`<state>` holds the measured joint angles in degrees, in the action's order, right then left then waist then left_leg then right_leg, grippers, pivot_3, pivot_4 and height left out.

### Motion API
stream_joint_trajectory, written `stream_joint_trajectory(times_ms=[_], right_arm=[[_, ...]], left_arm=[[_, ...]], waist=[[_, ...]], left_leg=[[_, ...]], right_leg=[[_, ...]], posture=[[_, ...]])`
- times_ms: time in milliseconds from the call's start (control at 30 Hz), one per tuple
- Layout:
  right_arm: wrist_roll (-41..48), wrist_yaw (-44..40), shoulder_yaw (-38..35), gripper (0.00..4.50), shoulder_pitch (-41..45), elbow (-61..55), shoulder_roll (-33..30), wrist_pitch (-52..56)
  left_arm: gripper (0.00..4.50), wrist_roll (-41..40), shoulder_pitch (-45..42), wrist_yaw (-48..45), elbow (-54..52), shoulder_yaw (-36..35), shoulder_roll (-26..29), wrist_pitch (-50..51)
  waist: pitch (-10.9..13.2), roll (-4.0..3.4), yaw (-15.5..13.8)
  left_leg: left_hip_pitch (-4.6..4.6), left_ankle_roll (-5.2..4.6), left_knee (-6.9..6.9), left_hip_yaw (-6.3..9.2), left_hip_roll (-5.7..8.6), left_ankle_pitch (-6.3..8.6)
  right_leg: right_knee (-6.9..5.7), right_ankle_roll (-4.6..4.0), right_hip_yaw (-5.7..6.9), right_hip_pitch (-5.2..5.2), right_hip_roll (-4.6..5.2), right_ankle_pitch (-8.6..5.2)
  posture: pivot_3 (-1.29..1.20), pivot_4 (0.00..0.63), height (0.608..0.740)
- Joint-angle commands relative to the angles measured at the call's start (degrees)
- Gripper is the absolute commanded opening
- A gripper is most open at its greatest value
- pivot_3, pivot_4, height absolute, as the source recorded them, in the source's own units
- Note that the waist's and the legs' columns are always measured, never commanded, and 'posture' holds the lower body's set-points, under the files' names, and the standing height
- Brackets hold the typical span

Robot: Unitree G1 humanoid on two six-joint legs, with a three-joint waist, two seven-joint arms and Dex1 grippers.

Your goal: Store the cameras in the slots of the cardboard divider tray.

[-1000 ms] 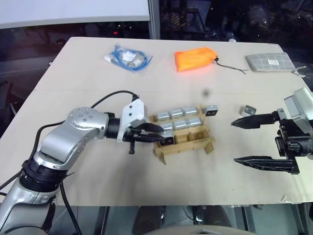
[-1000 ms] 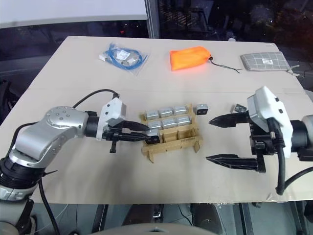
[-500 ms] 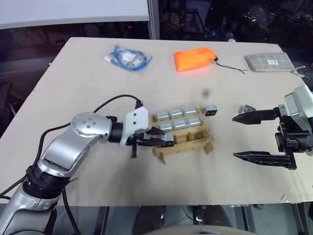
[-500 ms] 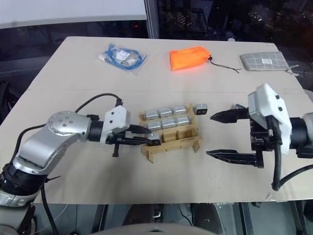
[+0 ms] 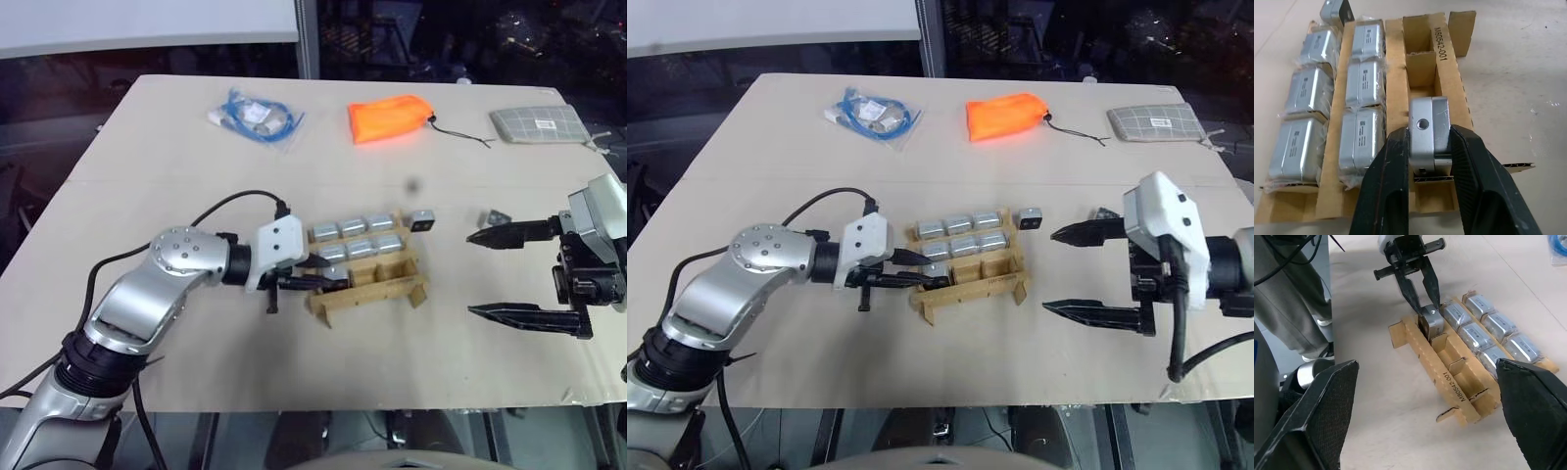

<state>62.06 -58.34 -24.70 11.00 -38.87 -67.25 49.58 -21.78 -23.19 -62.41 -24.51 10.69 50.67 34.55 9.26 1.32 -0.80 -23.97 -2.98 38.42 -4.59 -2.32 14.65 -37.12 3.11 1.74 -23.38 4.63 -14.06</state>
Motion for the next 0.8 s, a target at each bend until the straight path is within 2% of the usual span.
stream_joint_trajectory(times_ms=[33, 133, 333, 433, 633, 733, 800], right_arm=[[-0.3, -0.5, -0.7, 4.5, 0.3, -0.2, -0.4, -1.2], [-0.2, -0.4, -0.7, 4.5, 0.4, -0.3, -0.4, -1.1], [-3.8, 0.6, 0.4, 4.5, -0.6, 0.3, 0.3, -2.4], [-10.8, 5.1, 4.1, 4.5, -0.3, 1.9, 2.7, -5.6], [-30.6, 18.2, 17.2, 4.5, 0.5, 10.2, 14.2, -14.5], [-37.2, 23.0, 19.9, 4.5, 0.8, 19.7, 21.7, -20.5], [-42.5, 23.9, 21.4, 4.5, 0.3, 23.8, 23.0, -25.3]], left_arm=[[2.9, -2.2, -0.1, 0.8, -3.1, -3.0, -0.1, 1.4], [4.46, -2.1, -1.3, 2.2, -2.2, -4.4, -1.0, 1.2], [4.46, -10.0, -4.9, -3.7, 3.9, -14.3, 0.6, -0.5], [4.46, -14.5, -5.8, -6.8, 6.2, -19.2, 1.5, -0.3], [4.46, -18.2, -5.8, -11.5, 8.4, -25.0, 4.7, -1.9], [4.46, -18.8, -5.1, -12.7, 8.6, -27.1, 6.7, -2.1], [4.46, -19.2, -4.9, -13.0, 8.5, -28.1, 7.7, -2.3]], waist=[[0.0, 0.0, 0.0], [0.0, 0.0, 0.0], [0.0, 0.0, 0.0], [0.0, 0.0, 0.2], [-0.1, 0.13, 0.2], [-0.1, 0.15, 0.1], [0.0, 0.1, 0.0]], left_leg=[[0.0, 0.0, 0.0, 0.0, 0.0, 0.0], [0.0, 0.0, 0.02, 0.0, -0.01, 0.0], [0.01, 0.01, 0.07, 0.04, 0.0, -0.01], [0.03, 0.19, 0.07, 0.01, 0.01, -0.11], [0.03, 0.25, 0.13, -0.01, 0.04, -0.15], [0.04, 0.26, 0.18, -0.05, 0.06, -0.15], [0.04, 0.26, 0.21, -0.05, 0.08, -0.15]], right_leg=[[0.0, 0.0, 0.0, 0.0, 0.0, 0.0], [-0.01, 0.0, 0.0, 0.01, 0.01, 0.0], [-0.06, 0.0, 0.05, 0.02, 0.0, 0.0], [-0.07, 0.0, 0.03, 0.02, 0.0, 0.0], [-0.15, 0.01, 0.02, 0.01, -0.01, -0.01], [-0.27, 0.01, -0.02, -0.02, -0.01, -0.01], [-0.33, 0.01, -0.02, -0.02, -0.01, -0.01]], posture=[[0.0, 0.15, 0.74], [0.0, 0.15, 0.74], [0.0, 0.15, 0.74], [0.0, 0.15, 0.74], [0.0, 0.15, 0.74], [0.0, 0.15, 0.74], [0.0, 0.15, 0.74]])
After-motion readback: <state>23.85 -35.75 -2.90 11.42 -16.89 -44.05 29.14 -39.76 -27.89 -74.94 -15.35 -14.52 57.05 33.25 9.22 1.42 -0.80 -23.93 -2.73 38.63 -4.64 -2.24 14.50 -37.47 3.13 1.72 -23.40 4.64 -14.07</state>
